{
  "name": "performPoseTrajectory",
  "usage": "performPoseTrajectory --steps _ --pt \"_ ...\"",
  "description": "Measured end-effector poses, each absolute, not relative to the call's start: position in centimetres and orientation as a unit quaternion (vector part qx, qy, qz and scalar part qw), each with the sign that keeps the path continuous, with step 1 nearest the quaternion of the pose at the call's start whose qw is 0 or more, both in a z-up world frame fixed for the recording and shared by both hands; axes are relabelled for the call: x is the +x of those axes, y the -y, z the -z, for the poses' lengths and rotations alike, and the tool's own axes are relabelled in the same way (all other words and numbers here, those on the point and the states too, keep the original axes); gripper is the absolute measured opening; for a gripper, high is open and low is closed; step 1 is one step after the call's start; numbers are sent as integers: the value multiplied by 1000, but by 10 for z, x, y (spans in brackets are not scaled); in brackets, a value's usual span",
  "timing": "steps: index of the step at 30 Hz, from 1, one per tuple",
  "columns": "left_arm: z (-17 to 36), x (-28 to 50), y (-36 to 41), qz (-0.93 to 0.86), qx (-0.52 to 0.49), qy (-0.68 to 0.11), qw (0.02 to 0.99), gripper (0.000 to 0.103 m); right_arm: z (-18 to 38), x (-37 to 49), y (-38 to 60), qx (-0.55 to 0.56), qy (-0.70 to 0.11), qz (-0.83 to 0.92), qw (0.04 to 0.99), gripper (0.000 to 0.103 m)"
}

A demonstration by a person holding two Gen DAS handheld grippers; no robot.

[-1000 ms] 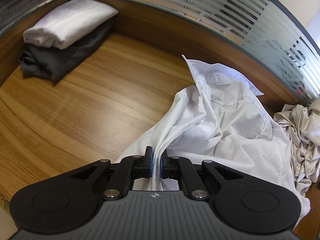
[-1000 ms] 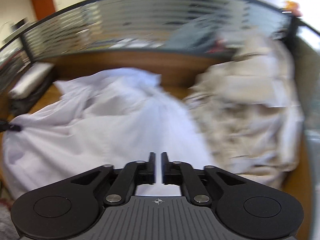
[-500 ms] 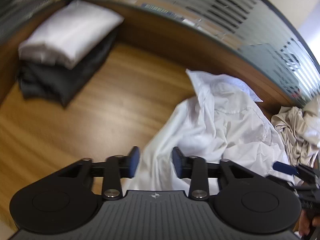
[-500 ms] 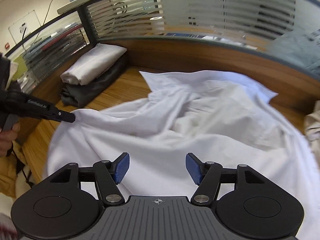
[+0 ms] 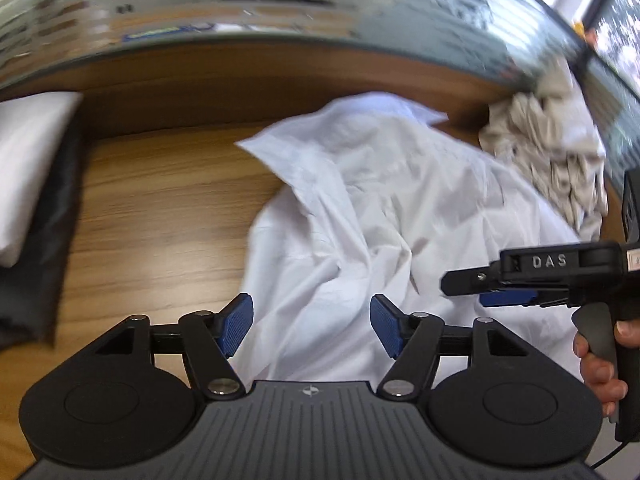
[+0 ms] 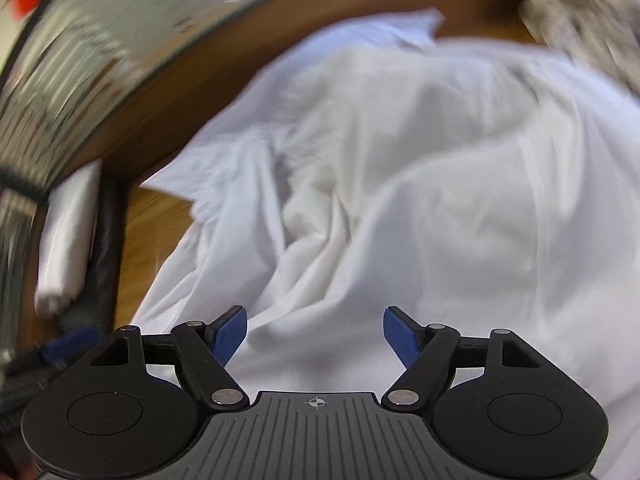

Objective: Fold clothes
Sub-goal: 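Open both grippers and release the white shirt onto the desk, then grasp the shirt edge with both grippers and drag it across the desk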

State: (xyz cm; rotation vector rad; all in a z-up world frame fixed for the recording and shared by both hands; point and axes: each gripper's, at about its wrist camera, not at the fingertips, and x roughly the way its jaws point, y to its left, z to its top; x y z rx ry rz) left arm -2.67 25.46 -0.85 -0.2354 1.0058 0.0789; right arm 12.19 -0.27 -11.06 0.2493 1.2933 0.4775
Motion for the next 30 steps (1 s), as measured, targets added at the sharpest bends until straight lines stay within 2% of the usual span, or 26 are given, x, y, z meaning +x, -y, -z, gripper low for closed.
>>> performPoseTrajectory --steps 1,4,5,6,7,8,9,12,20,30 --pt "14 -20 -252 -31 -105 -487 867 71 116 122 3 126 -600 -212 761 74" --pt "31 -7 -244 -33 -79 -499 862 71 126 122 5 141 -608 -197 756 49" --pt "36 -4 -243 -31 -74 -503 860 70 128 122 6 144 -609 -196 755 32" --pt "40 -2 -241 -28 -68 -507 859 64 128 121 8 149 -609 -198 754 22" --pt "45 0 -240 -25 -63 -511 857 51 127 121 10 154 -607 -200 754 10" --pt "48 1 -240 -30 -56 -518 853 15 124 120 12 156 -602 -204 757 6" --pt "50 1 -241 -34 -49 -524 849 12 121 120 15 158 -596 -207 759 3" --pt "29 -4 -267 -61 -85 -499 860 7 104 120 28 147 -571 -216 778 3" --pt "-30 -20 -337 -128 -179 -423 879 7 39 141 86 126 -490 -199 839 2" --pt "-114 -29 -376 -84 -263 -327 904 7 -77 166 147 140 -346 -184 909 2"
